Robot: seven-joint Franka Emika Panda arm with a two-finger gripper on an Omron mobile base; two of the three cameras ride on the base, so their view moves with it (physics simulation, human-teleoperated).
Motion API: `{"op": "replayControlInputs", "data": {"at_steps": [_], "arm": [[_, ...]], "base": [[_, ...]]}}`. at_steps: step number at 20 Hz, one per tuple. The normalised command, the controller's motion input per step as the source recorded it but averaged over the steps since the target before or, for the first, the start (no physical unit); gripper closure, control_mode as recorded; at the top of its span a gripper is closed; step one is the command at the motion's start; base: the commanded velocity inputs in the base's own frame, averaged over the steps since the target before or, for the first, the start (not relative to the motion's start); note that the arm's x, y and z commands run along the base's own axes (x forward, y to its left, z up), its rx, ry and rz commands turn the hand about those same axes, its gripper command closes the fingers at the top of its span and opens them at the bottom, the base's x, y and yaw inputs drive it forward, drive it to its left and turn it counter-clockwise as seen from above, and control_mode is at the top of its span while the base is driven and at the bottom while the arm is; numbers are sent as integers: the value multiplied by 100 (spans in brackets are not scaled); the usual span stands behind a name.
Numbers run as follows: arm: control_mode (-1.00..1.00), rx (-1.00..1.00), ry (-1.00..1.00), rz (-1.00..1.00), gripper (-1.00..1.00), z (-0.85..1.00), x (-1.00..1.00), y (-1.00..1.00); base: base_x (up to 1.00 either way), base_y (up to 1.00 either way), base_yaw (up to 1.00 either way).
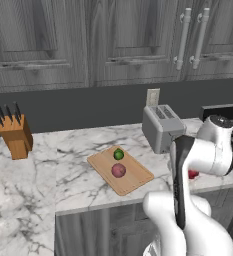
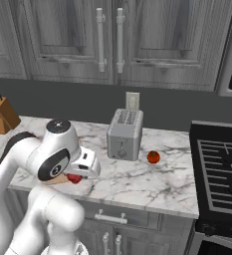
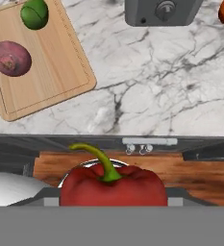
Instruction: Place the avocado, onion, tomato, and bell pepper on the cutting board.
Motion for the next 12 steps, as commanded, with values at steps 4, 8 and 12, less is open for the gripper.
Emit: {"op": "replayControlInputs", "data": {"at_steps": [4,8,12], "arm": [[-100,0,16,6,100,0,23,57],[-100,0,16,4,100,0,41,36],[-100,0,13,4,100,0,66,33]], "base": [[0,0,0],[0,0,0],[0,0,0]]}}
